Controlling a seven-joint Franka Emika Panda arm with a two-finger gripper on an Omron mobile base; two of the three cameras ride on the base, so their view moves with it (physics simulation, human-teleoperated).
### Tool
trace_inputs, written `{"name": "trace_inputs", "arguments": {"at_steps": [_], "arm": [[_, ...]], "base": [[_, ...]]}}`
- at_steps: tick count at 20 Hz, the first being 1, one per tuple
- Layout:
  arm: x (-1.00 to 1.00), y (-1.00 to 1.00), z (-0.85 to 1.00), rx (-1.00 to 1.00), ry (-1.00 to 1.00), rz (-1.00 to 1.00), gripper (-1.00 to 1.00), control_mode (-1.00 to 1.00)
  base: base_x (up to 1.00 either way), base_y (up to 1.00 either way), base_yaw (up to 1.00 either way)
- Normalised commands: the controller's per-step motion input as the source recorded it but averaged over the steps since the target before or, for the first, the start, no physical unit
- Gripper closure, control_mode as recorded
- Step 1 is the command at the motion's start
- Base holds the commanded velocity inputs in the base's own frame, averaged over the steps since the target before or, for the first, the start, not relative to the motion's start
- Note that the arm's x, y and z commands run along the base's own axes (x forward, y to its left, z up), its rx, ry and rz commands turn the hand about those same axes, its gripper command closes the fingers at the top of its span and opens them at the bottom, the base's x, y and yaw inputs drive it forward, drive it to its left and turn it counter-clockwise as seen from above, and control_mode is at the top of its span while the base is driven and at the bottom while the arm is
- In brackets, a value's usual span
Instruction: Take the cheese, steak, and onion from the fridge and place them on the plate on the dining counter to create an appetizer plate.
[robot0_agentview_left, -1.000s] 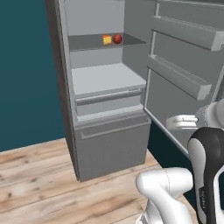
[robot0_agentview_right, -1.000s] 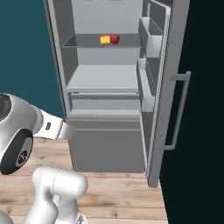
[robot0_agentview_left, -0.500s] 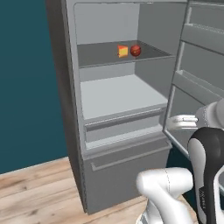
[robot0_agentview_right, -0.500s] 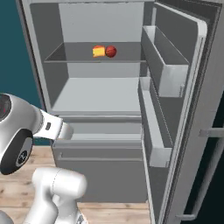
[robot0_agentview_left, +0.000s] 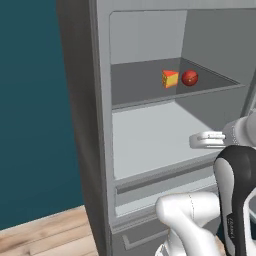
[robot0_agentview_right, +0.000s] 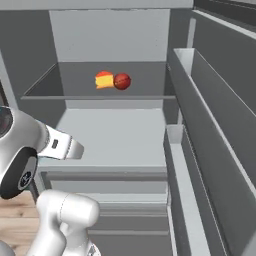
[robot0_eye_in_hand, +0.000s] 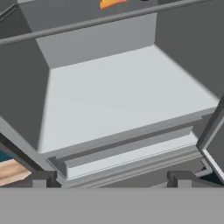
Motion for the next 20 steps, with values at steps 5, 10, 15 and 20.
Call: {"name": "trace_inputs", "arguments": {"at_steps": [5, 10, 15, 20], "arm": [[0.00, 0.00, 0.00, 0.00, 0.00, 0.00, -1.00, 1.00], [0.00, 0.00, 0.00, 0.00, 0.00, 0.00, -1.00, 1.00], [0.00, 0.00, 0.00, 0.00, 0.00, 0.00, -1.00, 1.00], [0.00, 0.00, 0.00, 0.00, 0.00, 0.00, -1.00, 1.00]], "base": [[1.00, -0.38, 0.00], [0.99, -0.47, 0.05], [0.94, -0.45, 0.11], [0.79, -0.32, 0.14]]}}
